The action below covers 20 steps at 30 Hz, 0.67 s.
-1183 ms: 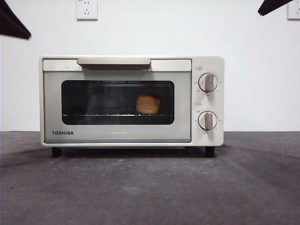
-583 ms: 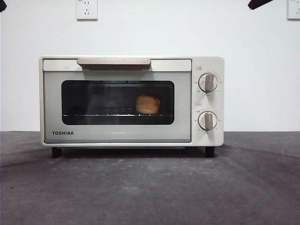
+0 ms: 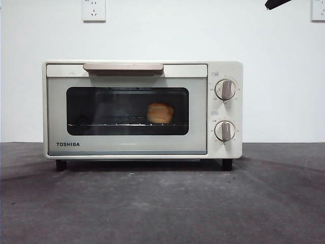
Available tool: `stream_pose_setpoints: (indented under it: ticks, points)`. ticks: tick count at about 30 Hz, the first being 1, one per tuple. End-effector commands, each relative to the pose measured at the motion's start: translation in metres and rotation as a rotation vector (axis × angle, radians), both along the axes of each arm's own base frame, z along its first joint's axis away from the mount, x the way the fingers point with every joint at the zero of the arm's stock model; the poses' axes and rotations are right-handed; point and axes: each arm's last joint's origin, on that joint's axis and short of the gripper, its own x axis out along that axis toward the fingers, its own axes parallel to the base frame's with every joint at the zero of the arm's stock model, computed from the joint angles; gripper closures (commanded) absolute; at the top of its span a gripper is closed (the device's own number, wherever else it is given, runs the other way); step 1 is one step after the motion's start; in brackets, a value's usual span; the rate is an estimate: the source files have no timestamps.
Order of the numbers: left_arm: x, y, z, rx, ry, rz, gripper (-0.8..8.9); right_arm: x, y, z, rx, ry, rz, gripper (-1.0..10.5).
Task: The left arm flap open the oven, the right arm pick bread and place it into oven, the left arm flap close the oven
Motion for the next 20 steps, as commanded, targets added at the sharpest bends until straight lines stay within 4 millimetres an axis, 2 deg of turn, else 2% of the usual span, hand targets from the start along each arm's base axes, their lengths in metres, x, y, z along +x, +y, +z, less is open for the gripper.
stream_pose_setpoints:
  ticks: [1, 3, 20]
  points:
    - [-0.0001, -0.0003, 0.0074, 0.002, -0.029, -0.005, 7.97, 0.0008, 0.0029, 0.0019, 0.016, 0.001, 0.004, 8.4]
    - [-0.0001, -0.0003, 0.0074, 0.002, -0.029, -0.005, 7.95, 0.0010, 0.0029, 0.0022, 0.016, -0.004, -0.002, 9.4]
    - [-0.0001, -0.0003, 0.0074, -0.001, -0.028, -0.003, 7.94, 0.0020, 0.0039, 0.0052, 0.043, -0.026, -0.004, 9.4]
